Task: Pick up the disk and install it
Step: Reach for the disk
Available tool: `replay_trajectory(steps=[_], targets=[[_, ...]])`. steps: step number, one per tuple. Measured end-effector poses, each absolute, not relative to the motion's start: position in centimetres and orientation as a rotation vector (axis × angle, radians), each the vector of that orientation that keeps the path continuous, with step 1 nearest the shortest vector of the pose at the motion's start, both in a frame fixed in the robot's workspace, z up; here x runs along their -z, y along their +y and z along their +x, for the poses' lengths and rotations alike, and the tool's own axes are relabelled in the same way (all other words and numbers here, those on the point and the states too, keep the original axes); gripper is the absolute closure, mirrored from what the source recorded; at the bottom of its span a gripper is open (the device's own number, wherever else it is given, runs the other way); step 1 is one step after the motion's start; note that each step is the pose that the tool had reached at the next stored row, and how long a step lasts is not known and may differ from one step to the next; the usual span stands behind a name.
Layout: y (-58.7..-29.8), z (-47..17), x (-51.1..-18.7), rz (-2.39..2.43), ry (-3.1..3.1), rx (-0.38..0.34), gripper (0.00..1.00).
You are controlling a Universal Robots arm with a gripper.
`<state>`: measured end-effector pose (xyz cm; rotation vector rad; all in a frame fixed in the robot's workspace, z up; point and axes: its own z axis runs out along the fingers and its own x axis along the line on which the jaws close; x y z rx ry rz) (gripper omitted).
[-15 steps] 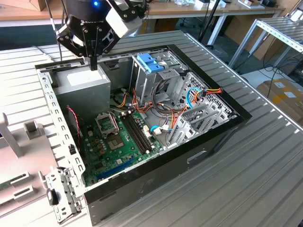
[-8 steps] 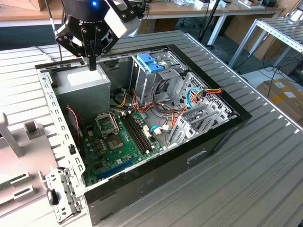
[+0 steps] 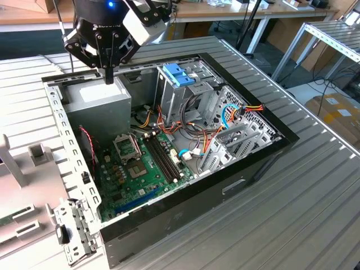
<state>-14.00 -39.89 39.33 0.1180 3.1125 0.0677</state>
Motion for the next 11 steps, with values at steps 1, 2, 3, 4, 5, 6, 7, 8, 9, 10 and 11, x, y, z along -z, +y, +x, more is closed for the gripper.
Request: replay_trajectory(steps=[1, 2, 3, 4, 5, 6, 7, 8, 9, 10, 11], targets=[[-39.89, -14.02, -39.33, 0.118, 3.113, -0.068, 0.89], [-39.89, -14.04, -39.33, 0.118, 3.113, -0.068, 0.89], [-39.89, -14.06, -39.33, 0.118, 3.113, -0.068, 0.89], [-39.89, -14.07, -39.33, 0.118, 3.112, -0.068, 0.89], [-39.89, -14.12, -39.33, 0.118, 3.112, -0.068, 0.89], [-39.89, -14.17, -39.33, 0.118, 3.112, -0.068, 0.89], [-39.89, -14.21, -39.33, 0.118, 3.113, -0.068, 0.89], [-39.89, -14.24, -39.33, 0.118, 3.112, -0.068, 0.89], [-39.89, -14.3, -39.33, 0.118, 3.112, -0.068, 0.89], [-39.89, -14.36, -39.33, 0.118, 3.113, -0.068, 0.89], [-39.89, -14.44, -39.33, 0.118, 3.112, -0.068, 0.89]])
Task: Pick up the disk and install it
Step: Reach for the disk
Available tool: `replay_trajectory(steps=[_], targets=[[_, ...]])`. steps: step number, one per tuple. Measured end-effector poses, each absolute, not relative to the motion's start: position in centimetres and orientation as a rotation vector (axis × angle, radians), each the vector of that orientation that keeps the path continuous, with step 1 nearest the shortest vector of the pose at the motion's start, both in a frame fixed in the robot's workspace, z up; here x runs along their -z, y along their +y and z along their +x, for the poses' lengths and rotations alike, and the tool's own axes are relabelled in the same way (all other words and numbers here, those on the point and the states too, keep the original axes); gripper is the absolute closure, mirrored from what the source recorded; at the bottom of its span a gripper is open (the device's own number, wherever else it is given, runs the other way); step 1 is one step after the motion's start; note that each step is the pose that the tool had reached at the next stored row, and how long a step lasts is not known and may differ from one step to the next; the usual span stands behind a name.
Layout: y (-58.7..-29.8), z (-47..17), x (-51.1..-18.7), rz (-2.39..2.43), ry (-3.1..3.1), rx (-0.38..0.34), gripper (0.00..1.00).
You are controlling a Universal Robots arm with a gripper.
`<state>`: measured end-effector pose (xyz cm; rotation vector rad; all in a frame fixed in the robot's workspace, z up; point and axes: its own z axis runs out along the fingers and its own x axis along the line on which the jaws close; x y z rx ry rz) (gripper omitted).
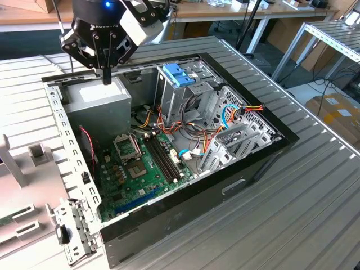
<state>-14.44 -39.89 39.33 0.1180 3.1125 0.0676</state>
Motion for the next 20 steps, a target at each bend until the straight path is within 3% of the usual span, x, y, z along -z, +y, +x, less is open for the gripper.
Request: replay_trajectory(steps=[20], targets=[[-39.89, -15.31, -39.33, 0.118, 3.113, -0.068, 0.89]])
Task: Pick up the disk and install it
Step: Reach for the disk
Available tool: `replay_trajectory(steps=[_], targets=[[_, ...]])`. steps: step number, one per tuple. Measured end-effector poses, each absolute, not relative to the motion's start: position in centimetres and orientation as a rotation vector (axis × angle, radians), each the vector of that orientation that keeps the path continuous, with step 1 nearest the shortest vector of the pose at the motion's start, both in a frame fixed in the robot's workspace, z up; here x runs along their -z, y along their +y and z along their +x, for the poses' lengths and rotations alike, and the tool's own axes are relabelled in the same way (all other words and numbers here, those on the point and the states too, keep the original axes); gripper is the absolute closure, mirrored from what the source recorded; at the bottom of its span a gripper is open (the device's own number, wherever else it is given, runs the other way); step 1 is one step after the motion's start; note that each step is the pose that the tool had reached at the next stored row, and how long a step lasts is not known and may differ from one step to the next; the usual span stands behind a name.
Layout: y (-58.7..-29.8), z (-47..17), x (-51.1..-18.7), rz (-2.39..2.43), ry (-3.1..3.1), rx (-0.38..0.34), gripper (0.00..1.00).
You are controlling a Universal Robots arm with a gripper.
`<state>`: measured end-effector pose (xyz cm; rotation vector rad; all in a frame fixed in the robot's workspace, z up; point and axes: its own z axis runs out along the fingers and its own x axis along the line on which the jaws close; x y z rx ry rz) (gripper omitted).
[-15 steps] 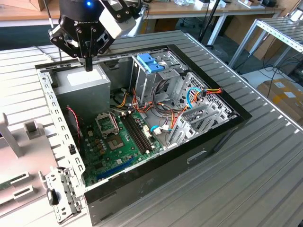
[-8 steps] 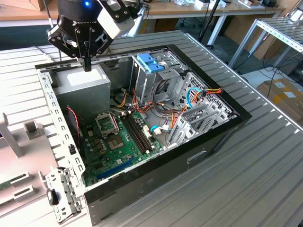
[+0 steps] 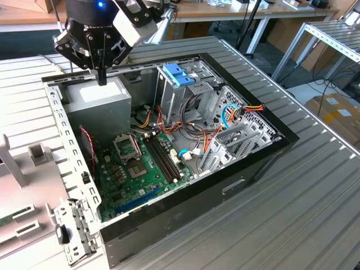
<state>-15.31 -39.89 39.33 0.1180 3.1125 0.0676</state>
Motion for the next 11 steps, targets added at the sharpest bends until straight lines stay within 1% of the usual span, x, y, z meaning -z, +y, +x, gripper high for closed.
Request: replay_trajectory(steps=[11], targets=[[-39.89, -15.84, -39.33, 0.118, 3.113, -0.068, 0.89]])
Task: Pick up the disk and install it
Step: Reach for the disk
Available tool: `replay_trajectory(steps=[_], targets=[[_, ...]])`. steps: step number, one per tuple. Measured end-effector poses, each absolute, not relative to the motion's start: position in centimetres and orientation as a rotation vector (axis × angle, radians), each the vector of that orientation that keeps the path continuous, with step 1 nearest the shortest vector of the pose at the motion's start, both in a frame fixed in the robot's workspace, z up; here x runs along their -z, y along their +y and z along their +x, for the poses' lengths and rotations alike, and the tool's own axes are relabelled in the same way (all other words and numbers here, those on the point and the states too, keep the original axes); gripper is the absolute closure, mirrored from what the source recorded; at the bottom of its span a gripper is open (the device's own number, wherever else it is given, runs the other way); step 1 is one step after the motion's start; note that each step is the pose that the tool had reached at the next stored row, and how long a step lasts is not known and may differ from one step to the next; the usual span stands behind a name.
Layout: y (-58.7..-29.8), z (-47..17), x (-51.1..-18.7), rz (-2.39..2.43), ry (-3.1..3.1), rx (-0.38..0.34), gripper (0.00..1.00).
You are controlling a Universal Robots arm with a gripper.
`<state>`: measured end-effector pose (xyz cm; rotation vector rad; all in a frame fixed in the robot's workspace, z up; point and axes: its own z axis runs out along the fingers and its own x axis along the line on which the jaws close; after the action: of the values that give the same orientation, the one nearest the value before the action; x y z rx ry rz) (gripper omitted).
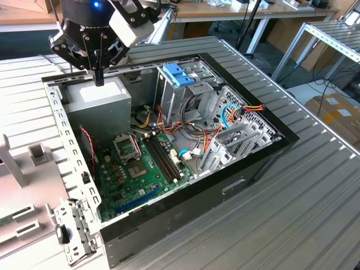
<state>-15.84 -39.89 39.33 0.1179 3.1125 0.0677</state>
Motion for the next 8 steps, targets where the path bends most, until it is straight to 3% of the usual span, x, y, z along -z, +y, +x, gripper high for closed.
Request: replay_trajectory(steps=[8], targets=[[-39.89, -16.35, -39.33, 0.118, 3.112, -0.068, 0.89]])
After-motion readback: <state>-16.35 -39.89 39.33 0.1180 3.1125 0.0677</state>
